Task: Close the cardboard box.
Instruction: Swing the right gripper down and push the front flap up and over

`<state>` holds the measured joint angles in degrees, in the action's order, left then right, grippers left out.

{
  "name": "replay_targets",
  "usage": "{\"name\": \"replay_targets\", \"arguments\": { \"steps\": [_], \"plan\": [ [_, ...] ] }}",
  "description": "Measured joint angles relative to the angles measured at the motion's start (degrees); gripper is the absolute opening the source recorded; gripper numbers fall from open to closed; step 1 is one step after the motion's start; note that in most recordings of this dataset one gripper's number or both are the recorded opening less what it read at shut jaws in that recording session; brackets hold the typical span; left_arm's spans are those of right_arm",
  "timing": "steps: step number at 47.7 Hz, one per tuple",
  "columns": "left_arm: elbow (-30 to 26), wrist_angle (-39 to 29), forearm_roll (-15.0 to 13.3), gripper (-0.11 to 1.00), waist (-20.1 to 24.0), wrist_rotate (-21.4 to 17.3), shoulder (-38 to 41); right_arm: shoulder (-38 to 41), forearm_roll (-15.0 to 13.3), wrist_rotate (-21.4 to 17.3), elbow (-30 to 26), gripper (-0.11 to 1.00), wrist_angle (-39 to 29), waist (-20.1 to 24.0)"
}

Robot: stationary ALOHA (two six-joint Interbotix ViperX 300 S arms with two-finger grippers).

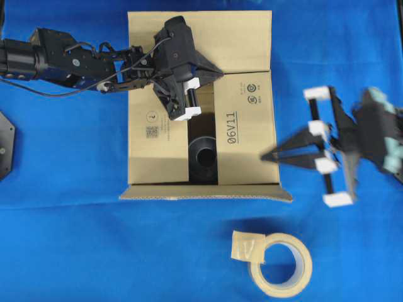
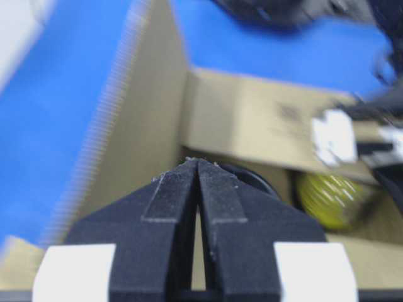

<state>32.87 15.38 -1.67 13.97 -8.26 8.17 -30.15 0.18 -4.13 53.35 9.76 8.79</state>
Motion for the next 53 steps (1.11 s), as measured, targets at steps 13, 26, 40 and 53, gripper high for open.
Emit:
{"name": "replay_targets", "arguments": {
  "steps": [13, 26, 40, 53],
  "plan": [
    [0.00, 0.35, 0.00, 0.00, 0.00, -0.09, 0.00, -2.72, 0.09, 0.00, 1.14, 0.00, 2.99, 10.99],
    [0.09, 0.35, -0.09, 0.00, 0.00, -0.18, 0.00, 4.92, 0.09, 0.00, 1.58, 0.00, 3.25, 15.56],
    [0.35, 0.44, 0.00, 0.00, -0.09, -0.09, 0.00, 10.02, 0.26, 0.00, 2.20, 0.00, 4.39, 15.56],
    [0.35, 0.44, -0.09, 0.00, -0.18, -0.09, 0.00, 9.58, 0.35, 0.35, 2.20, 0.00, 5.19, 11.07]
  ]
}}
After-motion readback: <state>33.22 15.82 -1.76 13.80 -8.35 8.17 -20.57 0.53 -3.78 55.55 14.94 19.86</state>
